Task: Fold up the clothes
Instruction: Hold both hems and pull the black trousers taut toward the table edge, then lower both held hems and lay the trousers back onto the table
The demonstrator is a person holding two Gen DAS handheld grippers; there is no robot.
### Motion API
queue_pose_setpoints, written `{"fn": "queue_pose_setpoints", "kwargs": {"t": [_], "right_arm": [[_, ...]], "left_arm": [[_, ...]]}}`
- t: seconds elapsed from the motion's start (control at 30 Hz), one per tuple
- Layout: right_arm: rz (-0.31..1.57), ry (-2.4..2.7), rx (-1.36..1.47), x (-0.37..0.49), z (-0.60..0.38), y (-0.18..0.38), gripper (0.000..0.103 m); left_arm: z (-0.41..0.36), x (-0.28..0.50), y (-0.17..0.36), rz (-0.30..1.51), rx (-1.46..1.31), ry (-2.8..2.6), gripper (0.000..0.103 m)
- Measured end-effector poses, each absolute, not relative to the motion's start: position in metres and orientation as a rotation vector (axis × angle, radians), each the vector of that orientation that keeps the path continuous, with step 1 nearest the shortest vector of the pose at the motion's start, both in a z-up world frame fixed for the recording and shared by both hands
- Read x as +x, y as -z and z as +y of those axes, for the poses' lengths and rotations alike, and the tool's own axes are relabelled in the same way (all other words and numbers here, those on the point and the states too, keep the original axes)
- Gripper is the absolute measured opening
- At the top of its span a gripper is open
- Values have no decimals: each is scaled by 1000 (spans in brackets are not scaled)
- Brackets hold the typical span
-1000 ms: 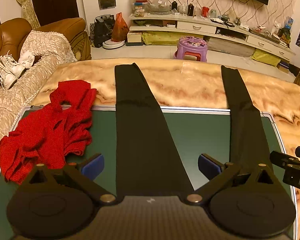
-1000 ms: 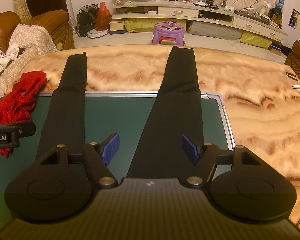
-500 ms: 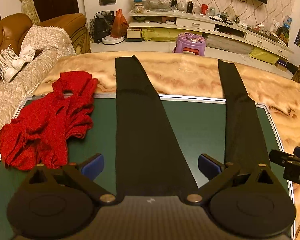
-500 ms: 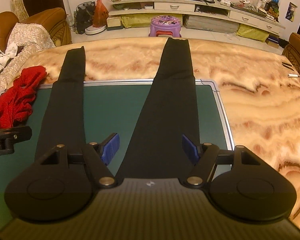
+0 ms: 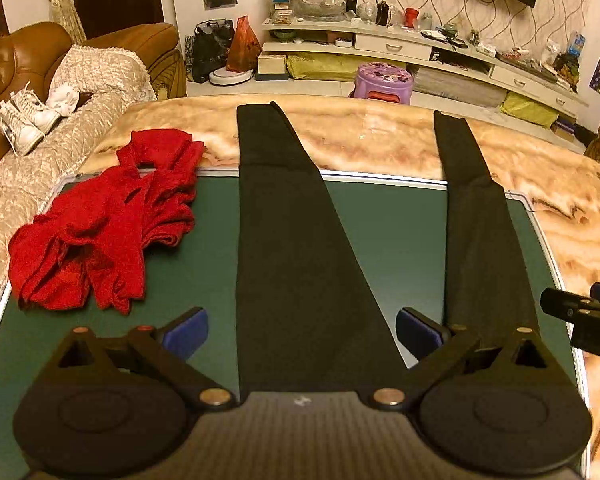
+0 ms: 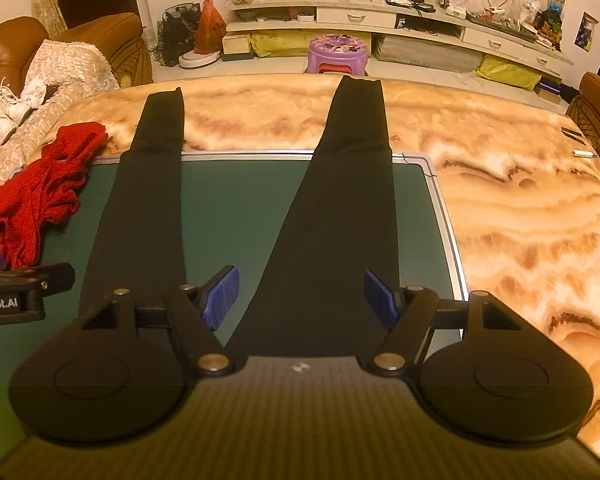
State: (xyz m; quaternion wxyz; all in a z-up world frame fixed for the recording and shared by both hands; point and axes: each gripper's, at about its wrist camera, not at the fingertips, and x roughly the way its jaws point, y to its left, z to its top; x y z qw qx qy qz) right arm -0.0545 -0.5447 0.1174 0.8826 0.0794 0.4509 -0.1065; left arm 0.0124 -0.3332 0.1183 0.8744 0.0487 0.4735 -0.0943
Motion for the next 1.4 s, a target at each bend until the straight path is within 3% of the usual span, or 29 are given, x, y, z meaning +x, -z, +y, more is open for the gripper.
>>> {"fn": "queue_pose_setpoints", "kwargs": {"t": [1.4], "right_arm": [[949, 179, 102, -168, -492, -106, 77]], "left_arm": [[-304, -129, -116, 928, 130, 185, 102]]}}
